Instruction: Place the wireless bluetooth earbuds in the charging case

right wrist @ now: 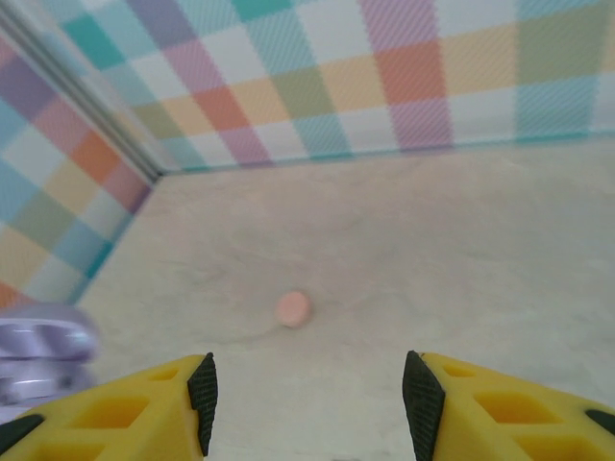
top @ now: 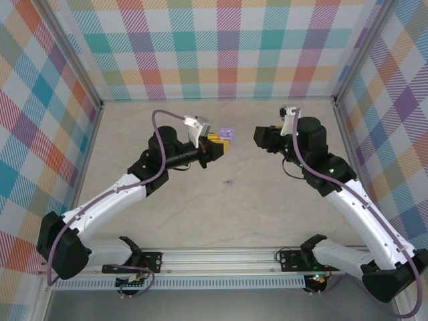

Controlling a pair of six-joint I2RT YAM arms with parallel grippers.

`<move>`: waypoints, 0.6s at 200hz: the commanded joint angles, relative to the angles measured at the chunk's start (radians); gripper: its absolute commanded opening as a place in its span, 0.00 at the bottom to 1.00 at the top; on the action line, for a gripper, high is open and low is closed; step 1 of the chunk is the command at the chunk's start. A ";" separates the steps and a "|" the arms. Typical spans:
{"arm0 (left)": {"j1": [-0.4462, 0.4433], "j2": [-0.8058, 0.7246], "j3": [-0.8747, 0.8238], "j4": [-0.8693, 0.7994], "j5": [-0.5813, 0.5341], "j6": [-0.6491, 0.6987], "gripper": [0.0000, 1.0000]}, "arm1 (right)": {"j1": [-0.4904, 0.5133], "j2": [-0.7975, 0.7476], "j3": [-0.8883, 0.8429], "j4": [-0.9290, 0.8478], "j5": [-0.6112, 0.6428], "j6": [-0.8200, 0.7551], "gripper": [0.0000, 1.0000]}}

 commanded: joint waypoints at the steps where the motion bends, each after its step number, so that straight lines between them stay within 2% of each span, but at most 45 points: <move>1: -0.003 -0.052 0.060 -0.070 -0.009 -0.013 0.00 | -0.034 0.039 0.023 -0.127 0.048 -0.024 0.55; 26: -0.001 -0.082 0.075 -0.138 -0.007 -0.007 0.00 | -0.072 0.105 0.018 -0.169 -0.084 -0.044 0.56; 50: 0.002 -0.116 0.070 -0.180 -0.027 -0.011 0.00 | -0.077 0.183 0.019 -0.211 -0.160 -0.075 0.55; 86: 0.015 -0.171 0.066 -0.232 -0.059 -0.016 0.00 | -0.076 0.278 -0.015 -0.179 -0.358 -0.149 0.55; 120: 0.048 -0.205 0.054 -0.233 -0.040 -0.049 0.00 | -0.067 0.394 -0.008 -0.193 -0.442 -0.151 0.53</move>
